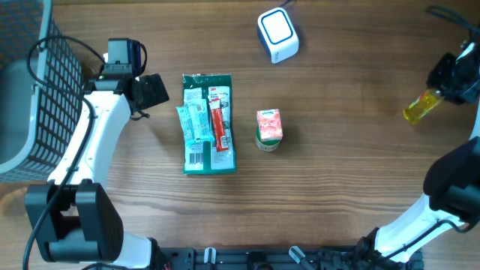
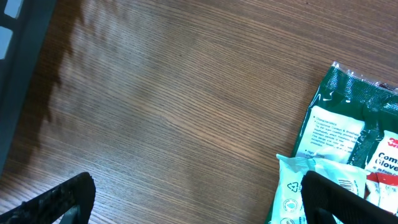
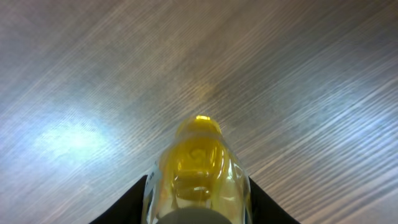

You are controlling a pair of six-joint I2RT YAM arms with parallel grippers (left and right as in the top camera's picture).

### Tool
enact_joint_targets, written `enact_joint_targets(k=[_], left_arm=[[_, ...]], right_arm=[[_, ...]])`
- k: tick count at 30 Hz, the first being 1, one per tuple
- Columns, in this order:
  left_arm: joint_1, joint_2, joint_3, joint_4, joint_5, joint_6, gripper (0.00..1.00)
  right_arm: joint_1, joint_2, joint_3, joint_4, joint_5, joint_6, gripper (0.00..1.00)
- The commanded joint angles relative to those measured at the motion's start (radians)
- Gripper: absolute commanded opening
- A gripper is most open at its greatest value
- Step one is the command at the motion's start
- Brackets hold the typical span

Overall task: Scan the item barcode
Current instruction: 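Lower the yellow oil bottle onto the table at right, open right gripper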

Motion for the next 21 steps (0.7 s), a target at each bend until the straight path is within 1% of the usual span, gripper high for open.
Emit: enact_joint_targets(k=[1, 6, 7, 10, 12, 13, 15, 18, 21], left_arm=[[0.003, 0.008, -0.005, 0.000, -0.009, -0.002, 1.00], [0.003, 0.008, -0.005, 0.000, -0.009, -0.002, 1.00], [0.003, 0.008, -0.005, 0.000, -0.009, -0.002, 1.00], [0.003, 0.008, -0.005, 0.000, -0.009, -0.002, 1.00], [0.003, 0.008, -0.005, 0.000, -0.009, -0.002, 1.00], [0.003, 0.008, -0.005, 0.000, -0.009, -0.002, 1.00], [0.003, 0.008, -0.005, 0.000, -0.009, -0.002, 1.00], [0.003, 0.008, -0.005, 0.000, -0.009, -0.002, 1.00], [0.003, 0.008, -0.005, 0.000, -0.009, -0.002, 1.00]], right_arm=[[0.001, -0.002, -0.086, 0.077, 0.013, 0.043, 0.04], [0.001, -0.002, -0.191, 0.164, 0.094, 0.054, 0.05], [0.001, -0.002, -0.205, 0.176, 0.099, 0.054, 0.08], [0.001, -0.002, -0.232, 0.195, 0.098, 0.054, 0.23], [0.001, -0.002, -0.232, 0.194, 0.098, 0.054, 0.42], [0.001, -0.002, -0.232, 0.193, 0.098, 0.053, 0.45], [0.001, -0.006, -0.231, 0.191, 0.097, 0.051, 0.40], [0.001, -0.039, -0.230, 0.193, 0.098, 0.050, 0.28], [0.001, -0.082, -0.230, 0.196, 0.098, 0.050, 0.23]])
